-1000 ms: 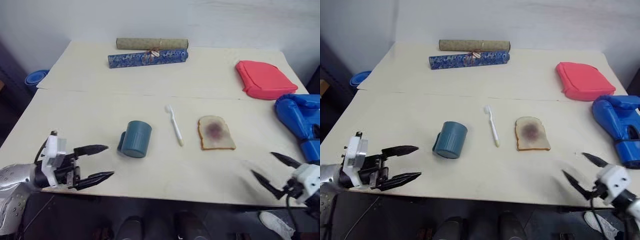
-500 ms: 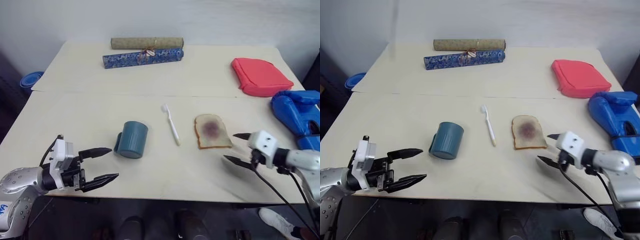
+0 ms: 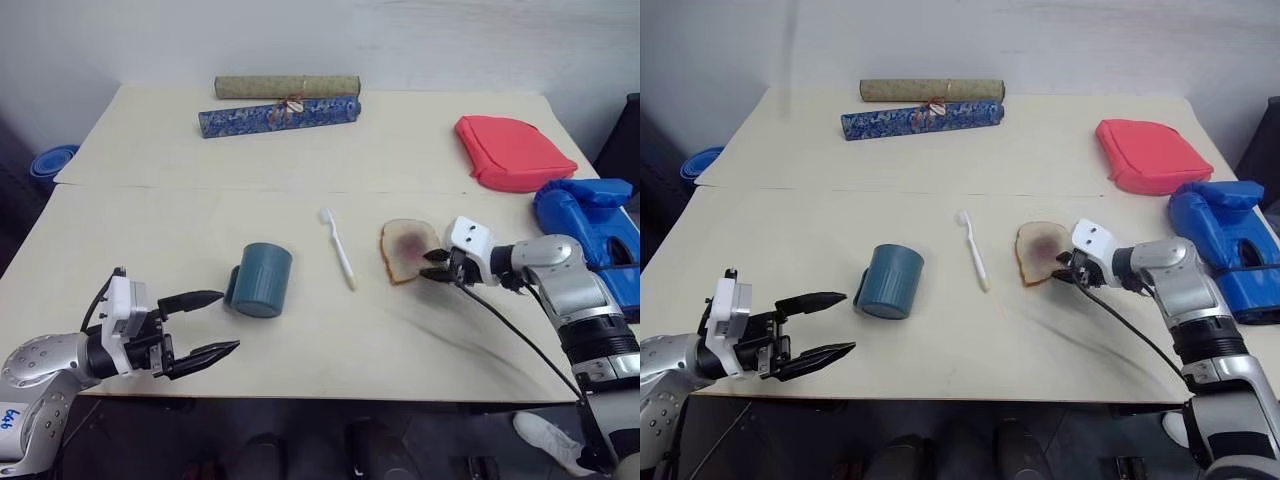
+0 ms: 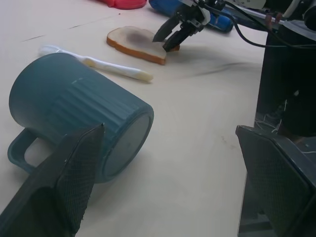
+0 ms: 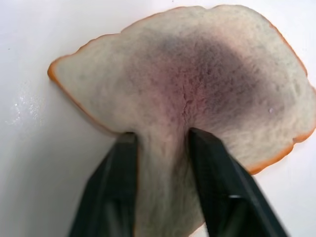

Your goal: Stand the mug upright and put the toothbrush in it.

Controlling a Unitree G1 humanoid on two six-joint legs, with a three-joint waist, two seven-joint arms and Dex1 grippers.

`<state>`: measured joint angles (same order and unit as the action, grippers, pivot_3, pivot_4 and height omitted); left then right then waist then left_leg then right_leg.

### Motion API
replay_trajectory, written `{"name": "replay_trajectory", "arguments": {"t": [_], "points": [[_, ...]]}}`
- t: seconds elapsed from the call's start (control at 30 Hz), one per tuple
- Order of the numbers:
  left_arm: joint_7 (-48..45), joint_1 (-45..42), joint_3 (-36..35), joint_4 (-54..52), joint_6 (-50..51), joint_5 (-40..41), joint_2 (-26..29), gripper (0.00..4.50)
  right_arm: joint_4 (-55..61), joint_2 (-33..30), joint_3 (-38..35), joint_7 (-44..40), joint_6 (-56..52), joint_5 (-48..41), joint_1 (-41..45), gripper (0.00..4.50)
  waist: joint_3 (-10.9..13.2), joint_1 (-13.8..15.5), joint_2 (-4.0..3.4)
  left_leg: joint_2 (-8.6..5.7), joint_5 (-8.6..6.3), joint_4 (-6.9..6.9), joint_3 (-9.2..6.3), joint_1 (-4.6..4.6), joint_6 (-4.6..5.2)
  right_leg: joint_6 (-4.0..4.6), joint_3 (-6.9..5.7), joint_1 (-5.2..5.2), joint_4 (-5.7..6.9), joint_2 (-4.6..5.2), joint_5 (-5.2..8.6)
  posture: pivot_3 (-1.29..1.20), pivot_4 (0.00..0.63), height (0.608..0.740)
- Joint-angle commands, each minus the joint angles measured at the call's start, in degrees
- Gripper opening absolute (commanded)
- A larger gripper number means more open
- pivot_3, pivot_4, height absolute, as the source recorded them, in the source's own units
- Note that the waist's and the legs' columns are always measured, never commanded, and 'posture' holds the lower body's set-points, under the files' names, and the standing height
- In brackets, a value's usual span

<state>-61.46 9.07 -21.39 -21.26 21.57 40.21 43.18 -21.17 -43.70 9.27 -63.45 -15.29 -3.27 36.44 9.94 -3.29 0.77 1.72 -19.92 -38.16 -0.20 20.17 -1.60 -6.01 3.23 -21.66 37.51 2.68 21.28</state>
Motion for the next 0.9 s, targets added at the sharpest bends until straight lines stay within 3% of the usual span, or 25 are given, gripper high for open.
{"name": "replay_trajectory", "arguments": {"t": [0.03, 0.07, 0.23, 0.47, 0.67, 0.8, 0.9], "points": [[0.20, -0.37, -0.89, -0.25, -1.31, 0.14, -0.39, 4.50, 5.45, -2.20, -4.74, -0.37, -5.31, -3.62, -3.27, 0.24, 0.02, 0.10, -0.03, 0.00, 0.00, 0.02, -0.02, 0.04, -0.02, 0.00, -0.01, -0.03, 0.00, 0.00, 0.00, 0.00, 0.150, 0.740], [0.40, -0.51, -1.05, -0.12, -1.35, 0.31, -0.52, 4.50, 7.28, -3.61, -6.90, 0.16, -6.30, -4.26, -4.42, 0.01, 0.04, 0.24, -0.06, 0.00, 0.00, 0.04, -0.04, 0.06, -0.02, 0.00, -0.03, -0.05, -0.01, 0.00, 0.00, 0.00, 0.150, 0.740], [0.72, -0.83, -1.68, 0.72, -2.10, 0.07, -0.83, 4.50, 15.60, -12.16, -19.13, 5.83, -13.77, -5.29, -12.32, 0.01, 0.17, 1.72, -0.32, -0.15, 0.00, 0.00, -0.02, 0.47, -0.02, 0.00, -0.04, -0.41, -0.05, 0.13, 0.00, 0.00, 0.150, 0.740], [1.48, -0.95, -1.42, 1.65, -2.89, -0.55, -1.29, 4.50, 9.78, -16.49, -20.40, 9.13, -10.23, -2.29, -18.76, 0.01, 0.13, 1.13, -0.25, -0.08, 0.06, -0.14, 0.17, 0.89, -0.03, -0.01, 0.11, -0.90, 0.15, -0.02, 0.00, 0.00, 0.150, 0.740], [1.47, -0.56, -3.49, 3.41, -3.19, -0.88, -0.66, 4.50, 6.66, -17.62, -20.00, 4.66, -4.54, -4.23, -17.55, 1.88, 0.16, 0.09, -0.34, -0.08, 0.13, -0.11, 0.36, 0.71, 0.18, -0.05, 0.28, -0.90, 0.35, -0.04, -0.03, 0.00, 0.150, 0.740], [1.96, 1.26, -7.40, 5.51, -3.90, -1.83, 0.02, 4.50, 7.82, -22.39, -25.18, -5.77, 7.73, -7.89, -23.88, 3.23, 0.17, 0.32, -0.36, -0.07, 0.15, -0.01, 0.31, 0.73, 0.12, -0.05, 0.22, -0.94, 0.31, -0.06, -0.03, 0.00, 0.150, 0.740], [3.59, 2.38, -11.43, 9.05, -3.94, -2.77, 0.70, 4.50, 10.16, -20.08, -29.75, -6.91, 9.69, -13.33, -24.66, 4.18, 0.18, 0.26, -0.34, -0.09, 0.15, -0.09, 0.33, 0.79, 0.11, -0.05, 0.22, -0.91, 0.23, -0.02, -0.03, 0.00, 0.150, 0.740]]}}
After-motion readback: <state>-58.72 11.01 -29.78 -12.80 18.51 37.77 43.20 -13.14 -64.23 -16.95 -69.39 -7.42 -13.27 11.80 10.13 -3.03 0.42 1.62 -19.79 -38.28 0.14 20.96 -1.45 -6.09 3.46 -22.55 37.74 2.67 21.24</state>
